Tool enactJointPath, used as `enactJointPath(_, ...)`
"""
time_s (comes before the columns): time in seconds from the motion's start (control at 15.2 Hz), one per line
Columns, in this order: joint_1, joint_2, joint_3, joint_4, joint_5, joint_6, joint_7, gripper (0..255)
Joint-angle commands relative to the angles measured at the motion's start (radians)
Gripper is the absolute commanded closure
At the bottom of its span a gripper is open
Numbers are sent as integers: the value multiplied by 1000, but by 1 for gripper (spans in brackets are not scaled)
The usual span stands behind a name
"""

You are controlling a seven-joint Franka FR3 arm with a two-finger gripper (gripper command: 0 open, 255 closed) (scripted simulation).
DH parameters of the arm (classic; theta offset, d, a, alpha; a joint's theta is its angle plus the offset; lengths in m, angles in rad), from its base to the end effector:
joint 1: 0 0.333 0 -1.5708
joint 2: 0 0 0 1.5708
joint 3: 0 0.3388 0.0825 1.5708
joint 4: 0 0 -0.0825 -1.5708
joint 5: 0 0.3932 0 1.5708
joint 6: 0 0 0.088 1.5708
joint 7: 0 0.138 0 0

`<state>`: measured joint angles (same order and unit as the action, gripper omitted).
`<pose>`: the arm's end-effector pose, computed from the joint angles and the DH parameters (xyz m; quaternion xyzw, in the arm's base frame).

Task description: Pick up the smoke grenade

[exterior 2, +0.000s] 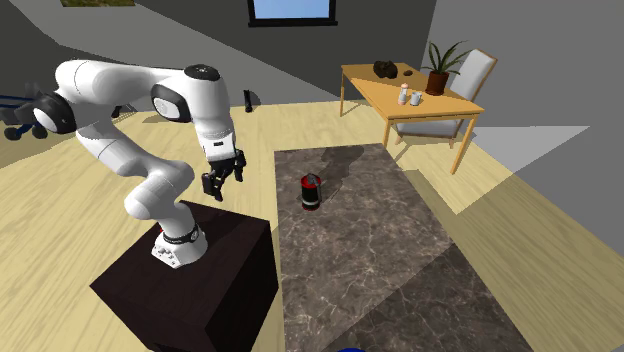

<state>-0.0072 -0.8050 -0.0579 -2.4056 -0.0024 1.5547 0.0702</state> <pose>0.2894 -0.0234 0.5557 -0.9978 0.0582 0.0236 0.0194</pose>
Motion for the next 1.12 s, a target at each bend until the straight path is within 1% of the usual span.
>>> enactJointPath(0.0, 0, 0, 0, 0, 0, 0, 0, 0)
enactJointPath(0.26, 39, 34, 72, -41, 42, 120, 50, 0)
enactJointPath(0.59, 85, 107, 164, -66, 82, 274, 113, 0)
enactJointPath(0.86, 114, 187, 240, -64, 98, 397, 165, 0)
enactJointPath(1.06, 129, 258, 298, -49, 98, 485, 208, 0)
